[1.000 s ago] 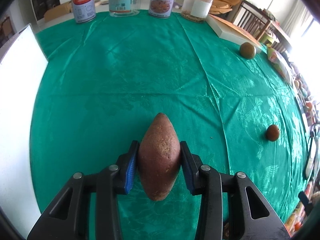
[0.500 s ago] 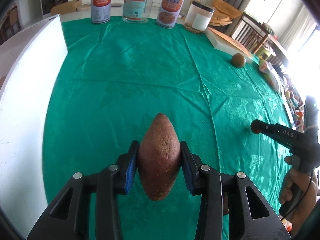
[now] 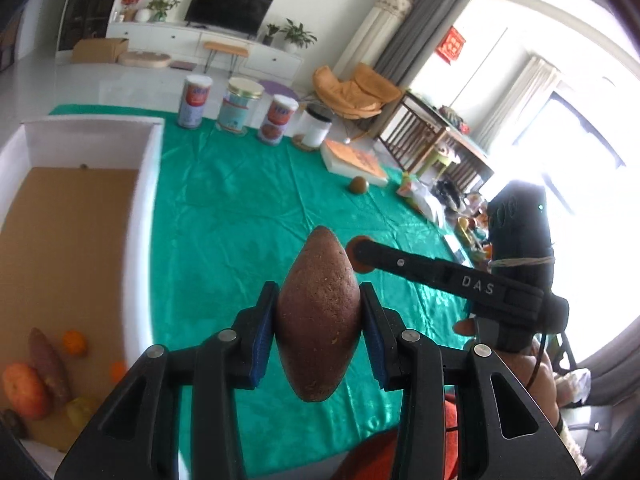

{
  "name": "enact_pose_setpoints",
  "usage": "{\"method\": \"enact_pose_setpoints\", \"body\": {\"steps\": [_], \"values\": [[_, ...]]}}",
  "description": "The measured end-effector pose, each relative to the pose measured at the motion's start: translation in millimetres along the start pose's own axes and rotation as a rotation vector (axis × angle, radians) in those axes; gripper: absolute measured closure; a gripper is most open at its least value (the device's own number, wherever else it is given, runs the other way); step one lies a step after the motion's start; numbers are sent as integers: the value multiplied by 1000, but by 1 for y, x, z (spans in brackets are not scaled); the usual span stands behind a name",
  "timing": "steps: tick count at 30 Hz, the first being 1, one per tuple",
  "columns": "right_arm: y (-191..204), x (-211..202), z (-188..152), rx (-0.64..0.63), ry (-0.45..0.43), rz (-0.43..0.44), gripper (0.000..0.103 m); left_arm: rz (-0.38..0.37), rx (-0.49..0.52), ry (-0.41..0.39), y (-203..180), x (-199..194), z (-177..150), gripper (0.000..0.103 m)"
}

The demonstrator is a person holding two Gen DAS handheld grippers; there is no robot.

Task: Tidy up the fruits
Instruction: 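Carry the sweet potato and orange over the box with both tools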

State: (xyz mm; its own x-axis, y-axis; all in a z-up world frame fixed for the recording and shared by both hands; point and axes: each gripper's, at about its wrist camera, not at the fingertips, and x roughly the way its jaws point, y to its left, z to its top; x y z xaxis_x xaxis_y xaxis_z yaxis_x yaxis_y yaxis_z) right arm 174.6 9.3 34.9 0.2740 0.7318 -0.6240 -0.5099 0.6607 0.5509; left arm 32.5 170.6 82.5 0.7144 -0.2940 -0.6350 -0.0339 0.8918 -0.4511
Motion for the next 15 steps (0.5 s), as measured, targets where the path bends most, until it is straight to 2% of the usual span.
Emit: {"method": "enact_pose_setpoints", "body": {"steps": [2, 5, 7, 9, 12, 15], "values": [[41, 22, -8, -46, 46, 75, 73, 67, -31, -23, 29, -25, 1, 62], [96, 65, -28, -117, 138, 146, 73, 240, -82, -34, 84, -42, -4, 62], [125, 97, -45, -177, 207, 150, 73, 346, -139, -19, 126, -44, -13, 62], [149, 127, -60, -228, 275, 147, 73, 421, -197, 8, 163, -40, -24, 62], [167, 164, -78, -267, 351, 133, 73, 505, -247, 38, 201, -35, -39, 62], [176, 190, -89, -292, 393, 103, 73, 550, -254, 65, 218, -29, -52, 62]]}}
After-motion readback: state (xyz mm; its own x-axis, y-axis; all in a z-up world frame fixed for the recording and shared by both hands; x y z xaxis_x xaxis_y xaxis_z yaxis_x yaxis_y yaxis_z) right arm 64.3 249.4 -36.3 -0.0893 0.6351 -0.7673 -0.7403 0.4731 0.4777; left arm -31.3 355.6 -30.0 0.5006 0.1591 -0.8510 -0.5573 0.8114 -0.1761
